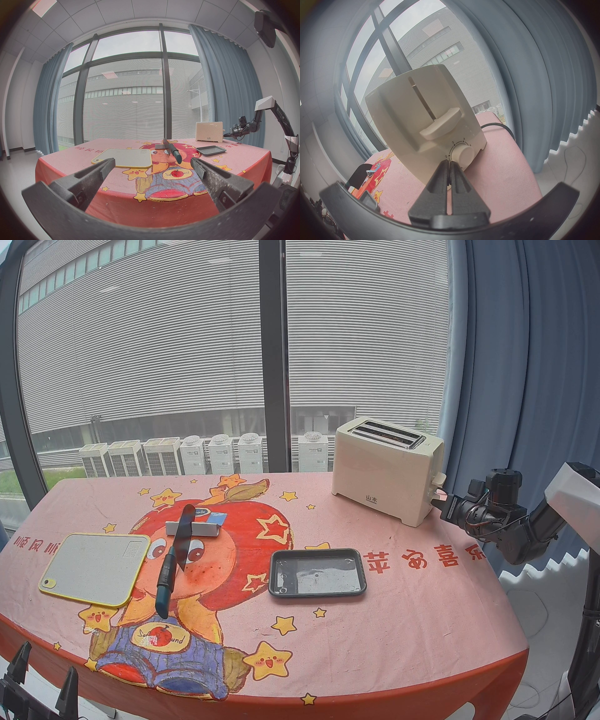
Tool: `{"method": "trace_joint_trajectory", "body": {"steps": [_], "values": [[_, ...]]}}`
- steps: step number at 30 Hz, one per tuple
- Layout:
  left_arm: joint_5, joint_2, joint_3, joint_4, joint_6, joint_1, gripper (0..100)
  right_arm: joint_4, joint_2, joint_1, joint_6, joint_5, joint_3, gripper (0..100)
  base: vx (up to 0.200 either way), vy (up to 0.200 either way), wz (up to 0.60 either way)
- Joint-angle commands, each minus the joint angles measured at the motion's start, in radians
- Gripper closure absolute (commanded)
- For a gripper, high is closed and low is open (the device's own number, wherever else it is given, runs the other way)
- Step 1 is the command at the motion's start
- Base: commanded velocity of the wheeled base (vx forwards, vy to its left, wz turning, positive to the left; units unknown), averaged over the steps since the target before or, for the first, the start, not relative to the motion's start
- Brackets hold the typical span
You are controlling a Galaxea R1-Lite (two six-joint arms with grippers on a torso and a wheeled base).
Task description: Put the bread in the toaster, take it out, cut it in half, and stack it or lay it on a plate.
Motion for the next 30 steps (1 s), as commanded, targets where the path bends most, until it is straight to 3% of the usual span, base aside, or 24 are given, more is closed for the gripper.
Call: {"method": "trace_joint_trajectory", "body": {"steps": [1,30], "values": [[0.0,-0.016,0.018,0.0,0.0,0.0,0,0.001,0.002,0.0,0.0,0.0,0.0,100,0.0,0.0,0.0],[0.001,-0.016,0.018,0.0,0.0,0.0,0,0.002,0.02,0.0,0.0,-0.006,0.005,100,0.0,0.0,0.0]]}}
